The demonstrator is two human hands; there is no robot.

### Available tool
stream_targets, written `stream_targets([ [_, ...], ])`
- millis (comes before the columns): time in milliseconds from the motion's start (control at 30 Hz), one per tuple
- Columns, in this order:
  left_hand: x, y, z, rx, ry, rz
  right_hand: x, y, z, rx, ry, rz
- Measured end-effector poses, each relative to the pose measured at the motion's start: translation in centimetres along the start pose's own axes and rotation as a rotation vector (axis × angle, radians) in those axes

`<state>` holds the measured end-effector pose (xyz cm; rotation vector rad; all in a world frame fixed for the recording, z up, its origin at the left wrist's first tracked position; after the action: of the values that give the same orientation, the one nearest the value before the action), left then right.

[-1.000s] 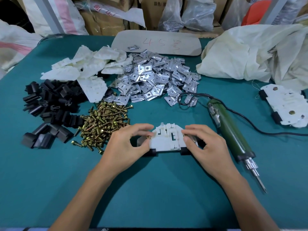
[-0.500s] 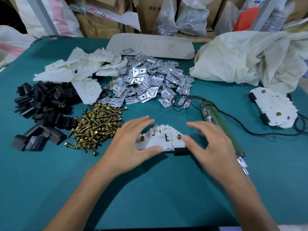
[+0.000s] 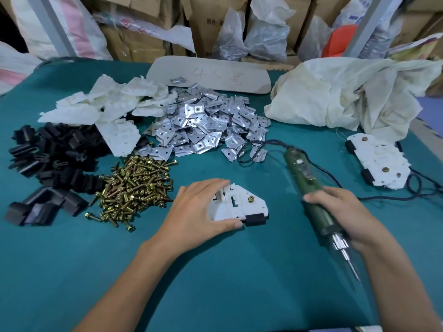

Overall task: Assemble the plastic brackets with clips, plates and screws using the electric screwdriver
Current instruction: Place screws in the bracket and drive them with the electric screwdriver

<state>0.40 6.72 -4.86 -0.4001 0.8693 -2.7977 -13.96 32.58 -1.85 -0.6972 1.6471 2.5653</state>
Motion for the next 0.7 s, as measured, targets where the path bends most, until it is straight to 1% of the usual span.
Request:
stream_targets([
  [67,0.1,0.0,0.0,0.001,0.008,0.004,-0.8,-0.5,-1.2,0.556,0.133,-0.122],
  [100,0.1,0.0,0.0,-0.004,0.01,0.007,-1.2,-0.2,-1.8,0.737,0.164,-0.134],
  [133,0.2,0.0,0.0,-0.01,0.01,0.008,-1.6,0.2,-2.2,0.835,0.172,-0.113],
  [167,0.2,0.0,0.0,-0.015,0.008,0.01,-1.9,0.8,-2.5,0.884,0.174,-0.074],
  [233,0.2,0.0,0.0,-0.02,0.001,0.012,-2.0,2.2,-2.8,0.918,0.177,0.019],
  [300,0.3,0.0,0.0,-0.008,0.003,0.008,-1.8,4.0,-2.9,0.897,0.161,0.108],
  [400,0.3,0.0,-0.1,-0.003,0.015,0.007,-1.6,7.2,-3.4,0.79,0.059,0.232],
  [533,0.2,0.2,-0.2,-0.009,0.007,0.01,-1.8,11.1,-5.4,0.803,-0.038,0.443],
  [600,0.2,0.3,-0.2,-0.01,0.006,0.008,-1.6,12.0,-6.4,0.814,-0.063,0.5],
  [700,0.2,0.3,-0.2,-0.033,-0.004,0.006,-1.3,12.3,-7.7,0.812,-0.06,0.52],
])
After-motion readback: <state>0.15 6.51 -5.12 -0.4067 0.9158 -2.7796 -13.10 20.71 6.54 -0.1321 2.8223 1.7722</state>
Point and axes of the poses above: each hand's wrist, its own x-axis towards the middle knuckle, its own z-axis out of the back of the hand, y = z × x, the point moved 4 cm from there along x, towards the middle knuckle, and after that the axes turned 5 degrees about -y, right-handed, at the moved point
